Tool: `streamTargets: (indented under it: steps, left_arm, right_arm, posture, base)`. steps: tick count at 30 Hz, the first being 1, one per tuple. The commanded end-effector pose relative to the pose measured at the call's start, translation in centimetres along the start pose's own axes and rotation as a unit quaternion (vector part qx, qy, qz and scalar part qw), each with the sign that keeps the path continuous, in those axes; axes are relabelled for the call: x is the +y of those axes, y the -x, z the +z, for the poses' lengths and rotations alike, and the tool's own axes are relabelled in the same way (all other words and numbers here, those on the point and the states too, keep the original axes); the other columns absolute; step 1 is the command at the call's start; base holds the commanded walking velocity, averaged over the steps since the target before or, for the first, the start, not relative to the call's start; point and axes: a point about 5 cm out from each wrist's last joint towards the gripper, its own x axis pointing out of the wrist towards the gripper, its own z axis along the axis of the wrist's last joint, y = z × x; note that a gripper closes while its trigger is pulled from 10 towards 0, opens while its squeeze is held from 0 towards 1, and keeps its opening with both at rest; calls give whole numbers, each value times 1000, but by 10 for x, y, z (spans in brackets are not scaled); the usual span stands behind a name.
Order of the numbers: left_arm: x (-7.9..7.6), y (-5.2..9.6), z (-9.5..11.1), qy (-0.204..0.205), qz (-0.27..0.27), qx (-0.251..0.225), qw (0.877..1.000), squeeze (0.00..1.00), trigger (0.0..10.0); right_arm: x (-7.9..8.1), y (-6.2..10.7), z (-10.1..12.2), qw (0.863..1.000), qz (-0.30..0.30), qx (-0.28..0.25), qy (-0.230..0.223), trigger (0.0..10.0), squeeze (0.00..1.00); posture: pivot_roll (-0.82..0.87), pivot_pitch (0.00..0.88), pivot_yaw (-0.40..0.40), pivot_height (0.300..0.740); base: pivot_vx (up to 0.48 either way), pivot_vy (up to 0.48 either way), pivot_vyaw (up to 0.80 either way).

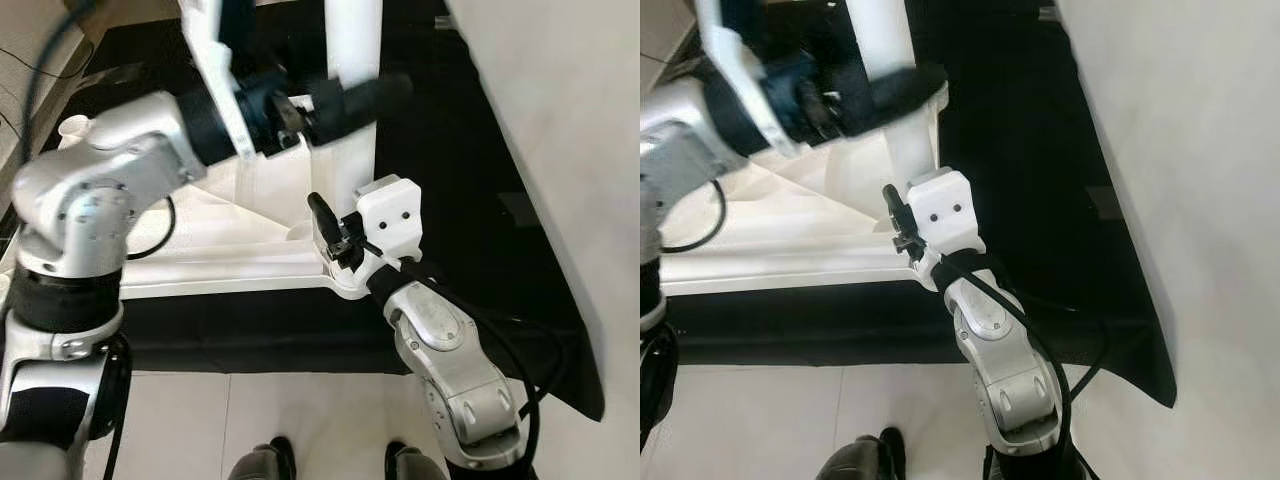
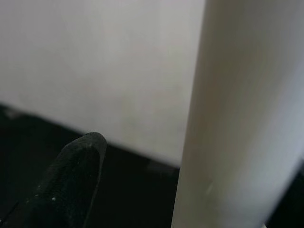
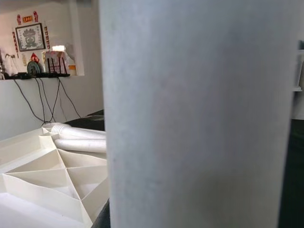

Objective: Building children table

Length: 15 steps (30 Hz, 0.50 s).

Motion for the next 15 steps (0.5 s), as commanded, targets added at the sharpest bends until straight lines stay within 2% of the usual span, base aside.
streamTargets:
  steps: [1,2,3,4,15]
  left_arm:
    - [6,0,-7,15,13,24,1000,0,10000]
    - [5,-2,-7,21,8,25,999,0,5333]
    - [5,-2,-7,21,8,25,999,0,5333]
    - [5,-4,-6,31,-4,26,999,0,0]
    - [-4,-10,1,30,-48,25,998,0,0]
  right_arm:
    - [7,3,-31,997,11,80,-9,10000,0]
    - [8,4,-32,997,12,80,-10,10000,0]
    - [8,4,-32,997,12,80,-10,10000,0]
    - [8,4,-32,997,12,80,-12,10000,0]
    - [8,1,-32,997,12,75,-15,10000,0]
  posture:
    - [62,269,111,740]
    - [63,268,111,740]
    - [63,268,111,740]
    - [66,263,113,740]
    - [67,253,113,740]
  base:
    - [0,0,0]
    - [0,0,0]
    - [0,0,0]
    - [0,0,0]
    - [0,0,0]
